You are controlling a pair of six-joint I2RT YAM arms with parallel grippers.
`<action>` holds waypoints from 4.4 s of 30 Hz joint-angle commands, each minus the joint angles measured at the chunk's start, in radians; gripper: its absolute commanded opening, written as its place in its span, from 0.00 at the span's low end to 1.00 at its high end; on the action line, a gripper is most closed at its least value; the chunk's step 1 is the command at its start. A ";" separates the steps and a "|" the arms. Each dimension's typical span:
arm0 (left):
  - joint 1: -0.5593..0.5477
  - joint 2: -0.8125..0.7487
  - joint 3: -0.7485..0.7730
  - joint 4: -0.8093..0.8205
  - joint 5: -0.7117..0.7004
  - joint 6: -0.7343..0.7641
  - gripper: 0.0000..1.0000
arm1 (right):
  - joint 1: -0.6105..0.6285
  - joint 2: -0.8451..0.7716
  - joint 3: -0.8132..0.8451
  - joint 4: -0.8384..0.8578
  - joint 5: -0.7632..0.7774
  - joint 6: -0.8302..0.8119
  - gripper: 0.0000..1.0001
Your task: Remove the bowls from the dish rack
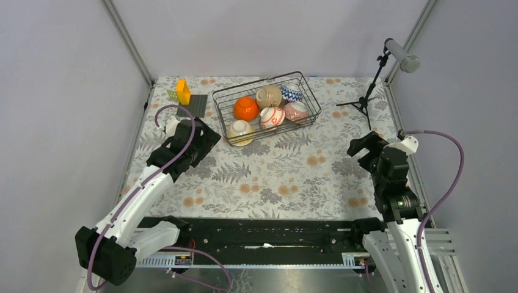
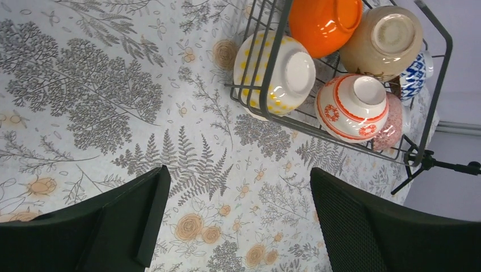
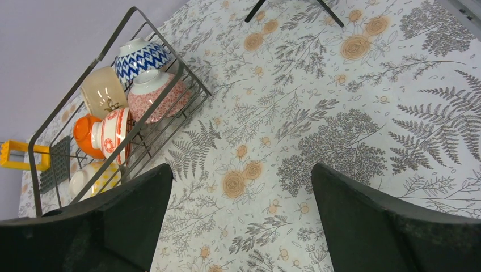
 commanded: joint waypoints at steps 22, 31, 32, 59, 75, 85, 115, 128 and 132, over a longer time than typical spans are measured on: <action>0.003 0.339 0.180 0.201 -0.010 0.400 0.96 | 0.013 0.251 0.140 0.082 -0.195 -0.020 1.00; 0.058 0.510 0.277 0.211 -0.001 0.383 0.78 | 0.025 0.292 0.148 0.106 -0.211 -0.025 1.00; 0.065 0.517 0.275 0.222 0.010 0.380 0.74 | 0.025 0.300 0.151 0.108 -0.207 -0.027 1.00; 0.102 0.614 0.261 0.298 0.164 0.504 0.00 | 0.073 0.590 0.323 0.141 -0.324 0.020 0.95; 0.102 0.497 0.137 0.340 0.292 0.602 0.00 | 0.172 0.748 0.411 0.226 -0.384 0.037 0.93; 0.102 0.425 0.081 0.342 0.372 0.632 0.00 | 0.288 0.899 0.527 0.259 -0.329 0.051 0.94; 0.102 0.132 0.085 0.306 0.346 0.609 0.91 | 0.392 1.310 0.829 0.153 -0.119 0.146 1.00; 0.102 0.132 0.086 0.316 0.396 0.673 0.90 | 0.456 1.415 0.952 0.038 -0.023 0.131 1.00; 0.103 0.138 0.086 0.319 0.405 0.677 0.90 | 0.466 1.418 0.964 0.003 0.023 0.113 1.00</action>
